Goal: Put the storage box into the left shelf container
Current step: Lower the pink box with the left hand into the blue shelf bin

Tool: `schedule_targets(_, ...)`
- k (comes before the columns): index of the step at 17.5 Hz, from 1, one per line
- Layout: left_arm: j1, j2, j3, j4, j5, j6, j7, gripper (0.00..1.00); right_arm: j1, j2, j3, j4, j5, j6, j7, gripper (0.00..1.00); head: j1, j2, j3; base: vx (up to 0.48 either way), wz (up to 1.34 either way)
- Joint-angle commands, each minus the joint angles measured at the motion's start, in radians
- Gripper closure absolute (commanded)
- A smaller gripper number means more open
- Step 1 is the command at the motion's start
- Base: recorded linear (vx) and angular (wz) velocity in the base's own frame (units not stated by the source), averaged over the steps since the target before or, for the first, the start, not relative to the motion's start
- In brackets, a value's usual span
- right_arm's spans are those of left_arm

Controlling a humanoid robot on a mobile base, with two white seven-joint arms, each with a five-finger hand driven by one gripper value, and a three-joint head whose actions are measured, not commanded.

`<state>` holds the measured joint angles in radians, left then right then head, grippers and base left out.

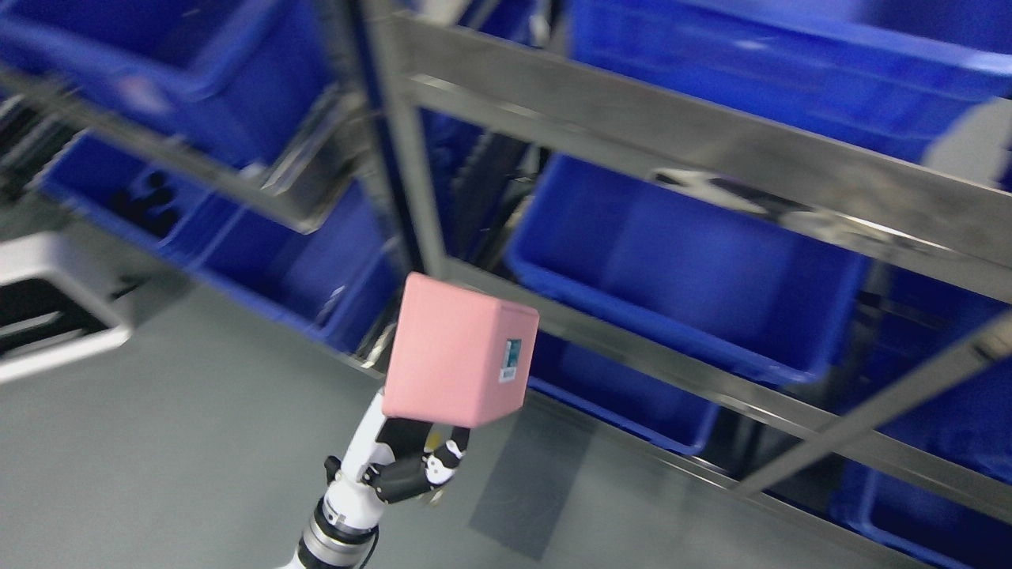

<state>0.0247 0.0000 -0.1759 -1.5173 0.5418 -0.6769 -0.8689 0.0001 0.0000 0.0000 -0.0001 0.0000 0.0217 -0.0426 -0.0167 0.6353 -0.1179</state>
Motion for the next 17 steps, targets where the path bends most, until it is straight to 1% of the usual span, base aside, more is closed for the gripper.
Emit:
schedule_targets(1,-0.002,0.034,0.088,0.092,-0.277,0.057,-0.012,0.98,0.009,-0.017,-0.005,-0.017,0.002,0.0,0.0,0.0,0.0,0.0,0.0,0.169,-1.02)
schedule_targets(2,-0.021,0.04,0.12,0.092,-0.342,0.078,-0.027,0.98,0.009,-0.017,-0.005,-0.017,0.002,0.0,0.0,0.0,0.0,0.0,0.0,0.169,-1.02)
schedule_targets(4,-0.106,0.061,0.202,0.097,-0.48,0.109,-0.076,0.98,0.009,-0.017,-0.005,-0.017,0.002,0.0,0.0,0.0,0.0,0.0,0.0,0.151,-0.89)
schedule_targets(7,-0.265,0.121,0.314,0.138,-0.679,0.12,-0.113,0.97,0.009,-0.017,-0.005,-0.017,0.002,0.0,0.0,0.0,0.0,0.0,0.0,0.119,-0.64)
schedule_targets(9,-0.353,0.135,0.354,0.158,-0.761,0.122,-0.136,0.97,0.009,-0.017,-0.005,-0.017,0.002,0.0,0.0,0.0,0.0,0.0,0.0,0.084,-0.25)
schedule_targets(11,-0.432,0.141,0.36,0.18,-0.828,0.122,-0.137,0.97,0.009,-0.017,-0.005,-0.017,0.002,0.0,0.0,0.0,0.0,0.0,0.0,0.062,-0.27)
schedule_targets(14,-0.549,0.111,0.346,0.273,-0.913,0.119,-0.134,0.97,0.009,-0.017,-0.005,-0.017,0.002,0.0,0.0,0.0,0.0,0.0,0.0,0.031,-0.15)
schedule_targets(15,-0.581,0.085,0.336,0.295,-0.951,0.111,-0.134,0.97,0.009,-0.017,-0.005,-0.017,0.002,0.0,0.0,0.0,0.0,0.0,0.0,0.021,-0.08)
schedule_targets(16,-0.6,0.042,0.287,0.304,-1.044,0.109,-0.134,0.96,0.009,-0.017,-0.005,-0.017,0.002,0.0,0.0,0.0,0.0,0.0,0.0,0.01,-0.01)
schedule_targets(17,-0.609,0.017,0.242,0.324,-1.109,0.109,-0.127,0.96,0.009,-0.017,-0.005,-0.017,0.002,0.0,0.0,0.0,0.0,0.0,0.0,-0.004,0.02)
